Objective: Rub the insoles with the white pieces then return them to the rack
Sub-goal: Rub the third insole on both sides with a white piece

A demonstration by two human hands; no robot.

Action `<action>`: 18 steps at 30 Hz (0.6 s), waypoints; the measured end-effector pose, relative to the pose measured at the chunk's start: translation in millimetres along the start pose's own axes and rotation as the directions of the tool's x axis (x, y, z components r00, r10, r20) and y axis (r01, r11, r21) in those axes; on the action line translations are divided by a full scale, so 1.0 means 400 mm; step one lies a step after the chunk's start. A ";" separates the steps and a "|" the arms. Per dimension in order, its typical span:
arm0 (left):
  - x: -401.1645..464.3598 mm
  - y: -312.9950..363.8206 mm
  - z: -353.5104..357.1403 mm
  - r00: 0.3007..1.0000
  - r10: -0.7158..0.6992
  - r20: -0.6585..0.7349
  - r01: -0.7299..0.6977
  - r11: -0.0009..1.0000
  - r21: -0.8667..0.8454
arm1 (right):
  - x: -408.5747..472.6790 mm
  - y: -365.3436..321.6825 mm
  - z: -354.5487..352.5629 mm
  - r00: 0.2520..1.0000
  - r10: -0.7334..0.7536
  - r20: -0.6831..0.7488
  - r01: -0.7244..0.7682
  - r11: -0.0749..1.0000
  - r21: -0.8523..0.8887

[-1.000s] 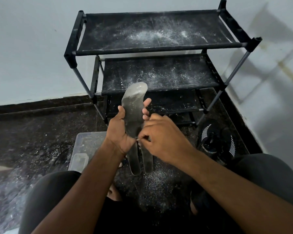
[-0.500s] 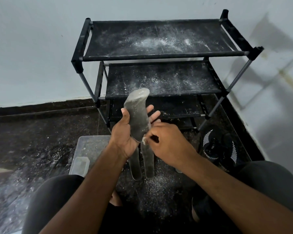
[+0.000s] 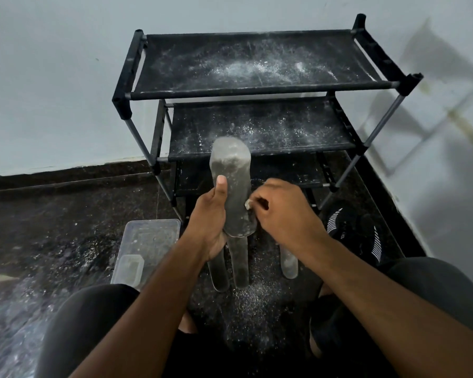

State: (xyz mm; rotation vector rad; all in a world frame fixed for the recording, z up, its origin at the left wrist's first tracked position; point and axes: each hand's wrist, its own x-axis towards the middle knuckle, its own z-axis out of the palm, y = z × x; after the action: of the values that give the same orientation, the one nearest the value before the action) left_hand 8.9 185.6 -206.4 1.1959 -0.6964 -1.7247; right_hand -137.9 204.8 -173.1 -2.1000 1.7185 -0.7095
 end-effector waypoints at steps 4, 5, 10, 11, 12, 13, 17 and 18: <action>0.005 0.006 -0.002 0.999 0.031 -0.022 -0.032 0.999 -0.044 | -0.007 -0.005 0.000 0.998 -0.052 0.046 0.052 0.999 0.007; 0.006 0.004 -0.007 0.999 0.042 -0.029 -0.043 0.998 -0.042 | -0.013 -0.006 0.001 0.994 -0.069 0.088 0.071 0.997 -0.018; 0.006 -0.015 -0.005 0.999 0.029 -0.016 -0.029 1.000 -0.001 | -0.004 0.003 -0.005 0.991 -0.133 0.019 0.134 0.978 -0.160; 0.006 -0.017 0.000 0.999 0.032 -0.007 -0.032 0.999 0.019 | 0.001 0.005 -0.005 0.990 -0.134 -0.034 0.126 0.977 -0.173; 0.006 -0.015 0.005 0.999 0.043 -0.003 -0.043 0.999 0.029 | 0.004 0.008 -0.005 0.989 -0.130 -0.065 0.117 0.978 -0.174; 0.005 -0.011 0.007 0.999 0.050 -0.001 -0.050 0.999 0.019 | 0.005 0.008 -0.005 0.990 -0.126 -0.066 0.114 0.980 -0.162; 0.011 0.005 -0.012 0.997 0.070 -0.038 -0.072 0.996 -0.055 | -0.017 -0.001 0.014 0.982 -0.127 0.139 0.134 0.990 -0.043; 0.011 0.006 -0.017 0.997 0.065 -0.032 -0.067 0.996 -0.066 | -0.022 -0.003 0.016 0.974 -0.127 0.188 0.133 0.991 -0.018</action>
State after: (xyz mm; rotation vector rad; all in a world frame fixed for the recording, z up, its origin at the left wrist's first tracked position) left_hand 15.4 181.0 -208.7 1.1379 -0.6479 -1.6597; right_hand -134.4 213.5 -179.2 -2.2382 1.5131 -0.5056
